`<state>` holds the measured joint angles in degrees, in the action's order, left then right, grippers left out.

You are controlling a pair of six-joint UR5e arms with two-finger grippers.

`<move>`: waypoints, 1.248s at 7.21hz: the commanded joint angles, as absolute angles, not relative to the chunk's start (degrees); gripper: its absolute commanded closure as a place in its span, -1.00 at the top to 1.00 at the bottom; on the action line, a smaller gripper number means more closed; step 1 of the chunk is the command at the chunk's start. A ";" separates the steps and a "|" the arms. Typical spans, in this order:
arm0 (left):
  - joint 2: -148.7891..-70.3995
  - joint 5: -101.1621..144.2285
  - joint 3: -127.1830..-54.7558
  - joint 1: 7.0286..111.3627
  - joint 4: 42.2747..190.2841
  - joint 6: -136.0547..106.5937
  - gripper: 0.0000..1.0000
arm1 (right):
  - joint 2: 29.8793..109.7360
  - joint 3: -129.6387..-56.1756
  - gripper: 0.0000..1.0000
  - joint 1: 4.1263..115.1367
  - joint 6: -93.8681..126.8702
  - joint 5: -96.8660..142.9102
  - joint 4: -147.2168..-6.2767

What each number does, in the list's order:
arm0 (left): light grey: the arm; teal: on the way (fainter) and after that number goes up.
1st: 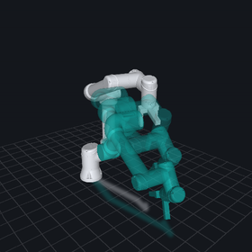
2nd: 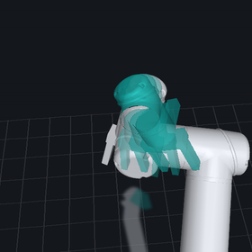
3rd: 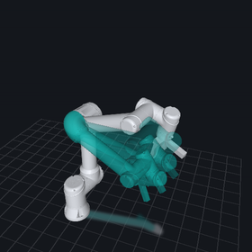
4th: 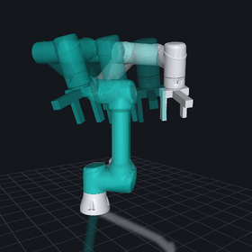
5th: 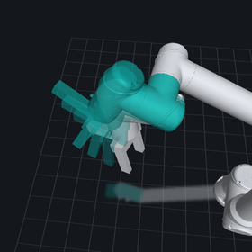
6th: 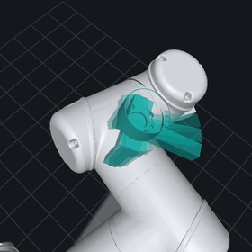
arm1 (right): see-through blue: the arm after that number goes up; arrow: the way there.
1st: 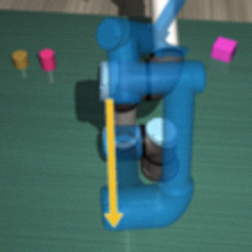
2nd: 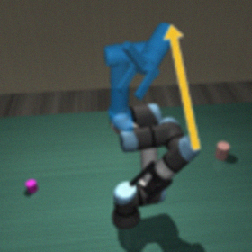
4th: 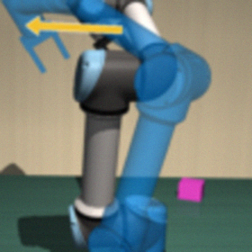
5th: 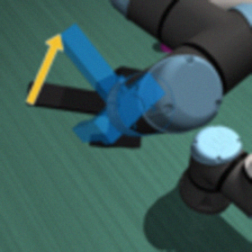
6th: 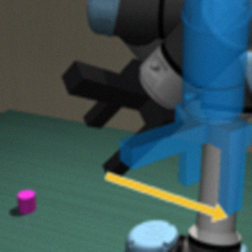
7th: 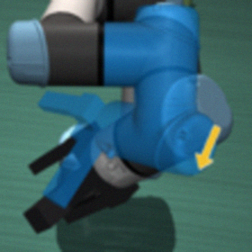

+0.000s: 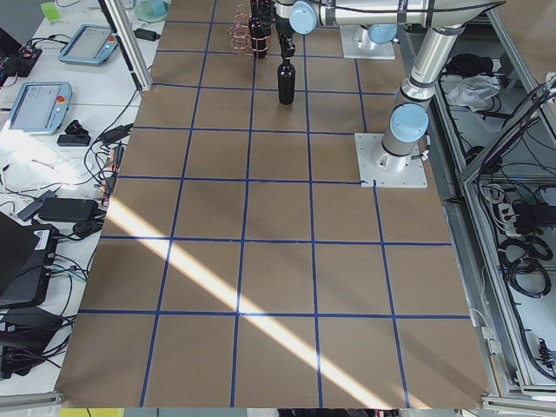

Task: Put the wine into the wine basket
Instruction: 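Carry the bottle toward the table center and stand it upright with the left gripper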

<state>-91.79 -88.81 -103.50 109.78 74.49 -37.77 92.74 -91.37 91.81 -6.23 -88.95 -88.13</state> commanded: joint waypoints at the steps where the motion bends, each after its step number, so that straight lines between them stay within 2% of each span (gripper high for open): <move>1: -91.67 -90.16 -103.80 109.51 74.36 -35.87 -1.00 | 92.99 -91.14 1.00 91.85 -6.15 -88.94 -85.52; 9: -92.99 -90.09 -103.36 109.86 72.69 -37.18 -1.00 | 92.81 -91.32 1.00 91.93 -5.98 -88.25 -89.55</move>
